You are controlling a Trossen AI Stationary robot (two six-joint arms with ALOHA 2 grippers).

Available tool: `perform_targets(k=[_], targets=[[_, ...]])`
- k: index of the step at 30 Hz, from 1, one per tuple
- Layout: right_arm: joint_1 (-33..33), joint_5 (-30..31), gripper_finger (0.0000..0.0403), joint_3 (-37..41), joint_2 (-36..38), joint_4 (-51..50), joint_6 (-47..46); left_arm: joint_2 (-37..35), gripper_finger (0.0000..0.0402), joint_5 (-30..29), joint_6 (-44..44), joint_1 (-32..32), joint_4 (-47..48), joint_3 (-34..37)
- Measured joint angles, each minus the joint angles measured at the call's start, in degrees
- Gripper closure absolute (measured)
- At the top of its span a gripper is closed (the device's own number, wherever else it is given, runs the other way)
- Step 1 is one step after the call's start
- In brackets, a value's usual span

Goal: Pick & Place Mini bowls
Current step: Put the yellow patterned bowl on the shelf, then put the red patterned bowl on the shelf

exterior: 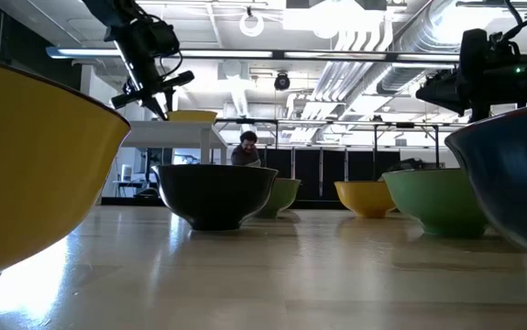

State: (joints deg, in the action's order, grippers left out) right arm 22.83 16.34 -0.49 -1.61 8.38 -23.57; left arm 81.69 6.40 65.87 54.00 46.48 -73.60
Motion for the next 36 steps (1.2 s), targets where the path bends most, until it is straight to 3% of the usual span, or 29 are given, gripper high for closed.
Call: perform_targets(k=[13, 25, 32, 36], targets=[[0.0, 0.04, 0.0402, 0.0, 0.0, 0.0, 0.49, 0.85, 0.0369, 0.56, 1.53, -0.42, -0.42, 0.0], [0.0, 0.66, 0.0402, 0.0, 0.0, 0.0, 0.97, -1.65, 0.0255, 1.86, -0.47, -0.42, 0.11, 0.02], [-0.01, -0.36, 0.0402, -0.04, 0.0, 0.02, 1.82, -8.32, 0.023, 0.96, -5.4, -0.42, 1.19, 0.04], [0.0, -0.4, 0.0402, -0.07, 0.0, 0.11, 3.52, -14.61, 0.0234, -1.22, -13.23, -1.82, 3.45, 0.04]])
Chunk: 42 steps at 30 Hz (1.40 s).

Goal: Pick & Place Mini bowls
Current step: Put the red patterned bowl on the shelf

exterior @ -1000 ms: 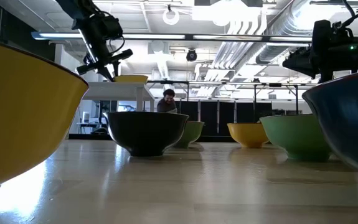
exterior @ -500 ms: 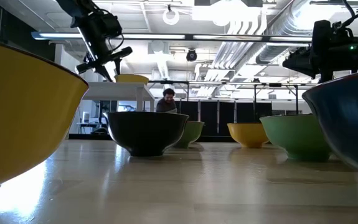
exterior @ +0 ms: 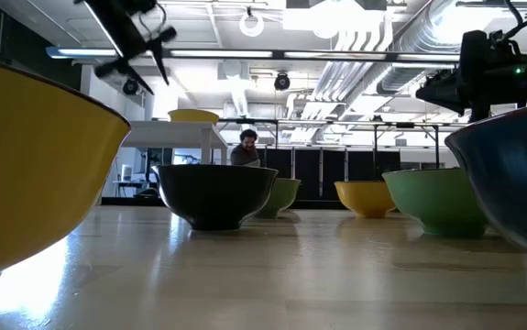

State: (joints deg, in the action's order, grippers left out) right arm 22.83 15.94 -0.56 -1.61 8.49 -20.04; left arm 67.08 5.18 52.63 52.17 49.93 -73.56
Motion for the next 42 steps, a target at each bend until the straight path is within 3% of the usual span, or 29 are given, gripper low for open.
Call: perform_targets(k=[3, 7, 12, 17, 21, 26, 30, 34, 39, 42], targets=[[0.0, -0.93, 0.0402, 0.0, 0.0, -0.02, 1.22, -5.41, 0.0257, -4.94, -4.13, -5.11, 3.25, 0.0], [-0.01, -3.01, 0.0402, 0.0, 0.0, -0.07, 0.98, -9.87, 0.0307, -13.89, -7.42, -17.67, 5.62, 0.03], [0.0, -7.64, 0.0402, -0.02, 0.0, -0.09, 0.64, -9.1, 0.0371, -22.38, -11.05, -36.99, 5.64, 0.2], [-0.02, -12.81, 0.0402, -1.43, -1.55, -3.27, -0.8, -5.03, 0.0396, -23.76, -11.81, -49.67, 5.93, 0.17], [-0.02, -13.06, 0.0402, -6.74, -5.62, -10.79, 0.49, -0.27, 0.0391, -22.15, -11.41, -53.59, 7.18, 0.2], [-0.05, -13.42, 0.0402, -17.24, -15.22, -20.75, -2.37, 1.8, 0.04, -20.87, -19.69, -57.29, 0.97, 4.2], [-1.88, -16.63, 0.0402, -26.81, -25.07, -32.22, -5.65, -3.65, 0.04, -15.29, -23.46, -57.92, -12.75, 14.62], [-4.76, -23.53, 0.0392, -34.0, -34.02, -41.77, -12.2, -10.22, 0.0401, -11.05, -23.68, -57.96, -26.33, 26.5], [-9.8, -30.17, 0.0341, -37.4, -42.84, -47.51, -19.39, -16.47, 0.0401, -10.12, -19.2, -58.23, -39.9, 37.77], [-13.06, -33.18, 0.0298, -37.07, -46.87, -49.07, -21.17, -18.04, 0.0401, -10.0, -16.48, -58.68, -41.26, 40.24]])
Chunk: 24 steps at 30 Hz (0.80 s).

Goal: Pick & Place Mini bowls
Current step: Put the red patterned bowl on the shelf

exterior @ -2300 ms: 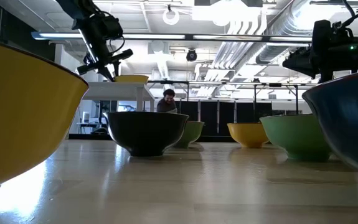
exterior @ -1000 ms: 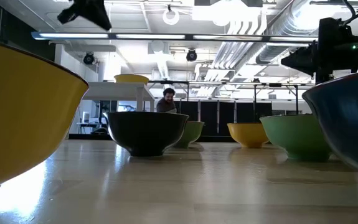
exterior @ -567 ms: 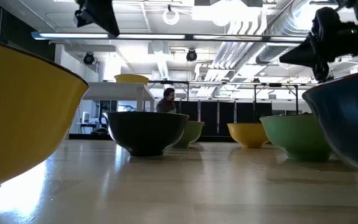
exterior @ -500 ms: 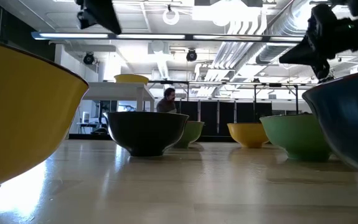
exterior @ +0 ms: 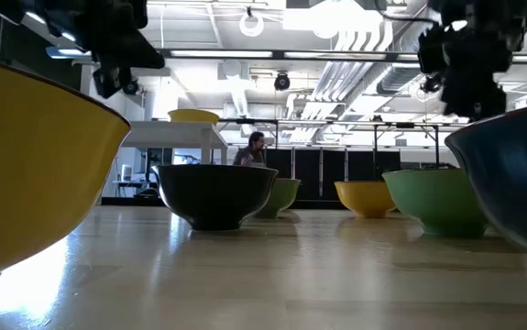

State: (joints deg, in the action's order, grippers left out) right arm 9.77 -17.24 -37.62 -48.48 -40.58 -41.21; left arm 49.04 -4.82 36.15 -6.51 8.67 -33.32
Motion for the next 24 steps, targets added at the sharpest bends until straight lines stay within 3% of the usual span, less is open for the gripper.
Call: perform_targets(k=[7, 13, 18, 24], targets=[[-10.49, 2.11, 0.0222, 0.08, -3.93, -1.62, 20.05, 0.84, 0.0401, -0.28, 2.45, 0.09, -3.07, 0.0], [-22.23, 9.32, 0.021, 0.08, -5.47, -2.25, 32.24, 2.58, 0.0401, -0.92, 5.6, 0.09, -3.45, 0.0], [-28.97, 15.92, 0.021, 0.08, -8.81, -2.25, 27.11, 4.58, 0.0401, -1.21, 10.64, 0.09, -5.87, 0.0], [-27.91, 16.74, 0.021, 0.06, -10.43, 1.63, 4.62, 6.61, 0.0401, -1.27, 12.44, 0.09, -8.41, 0.0]])
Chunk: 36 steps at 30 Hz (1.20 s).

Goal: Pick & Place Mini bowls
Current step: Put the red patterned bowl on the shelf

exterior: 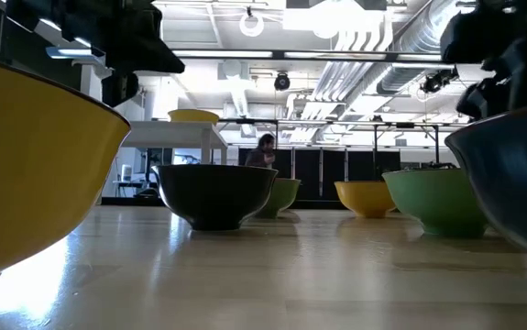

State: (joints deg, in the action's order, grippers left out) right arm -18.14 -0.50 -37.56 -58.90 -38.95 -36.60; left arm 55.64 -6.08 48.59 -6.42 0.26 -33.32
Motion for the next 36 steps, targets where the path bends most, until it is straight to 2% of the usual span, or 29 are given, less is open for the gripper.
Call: perform_targets(k=[5, 9, 15, 18, 25, 28, 32, 36], targets=[[0.51, 1.88, 0.0211, 0.54, -0.46, 1.87, -19.29, 0.9, 0.0401, 0.26, 1.83, 0.0, -0.77, 0.0], [0.4, 2.95, 0.0223, 5.01, -0.41, 5.67, -34.17, 1.39, 0.0401, 0.83, 2.39, 0.0, -0.51, 0.0], [-1.05, 6.56, 0.0262, 11.99, -0.43, 17.07, -46.82, 1.37, 0.0401, 1.52, 2.76, 0.02, -0.64, 0.0], [-1.54, 7.41, 0.0289, 13.41, -0.43, 20.36, -49.04, 1.37, 0.0401, 3.03, 2.94, 0.02, -0.61, 0.0], [-1.52, 7.48, 0.0368, 14.12, -1.12, 20.78, -50.54, 1.37, 0.0401, 5.31, 3.39, 0.02, -0.6, 0.0], [-1.37, 7.61, 0.0391, 14.12, -1.15, 20.78, -50.47, 1.35, 0.0401, 5.46, 4.36, 0.02, -0.62, 0.0], [-0.98, 7.73, 0.0396, 14.12, -1.17, 21.12, -50.41, 1.35, 0.0401, 9.49, 4.88, 0.02, -0.84, -0.02], [-0.98, 7.94, 0.0374, 14.12, -1.17, 21.56, -51.01, 1.35, 0.0401, 12.94, 5.74, 0.02, -0.72, -0.02]])
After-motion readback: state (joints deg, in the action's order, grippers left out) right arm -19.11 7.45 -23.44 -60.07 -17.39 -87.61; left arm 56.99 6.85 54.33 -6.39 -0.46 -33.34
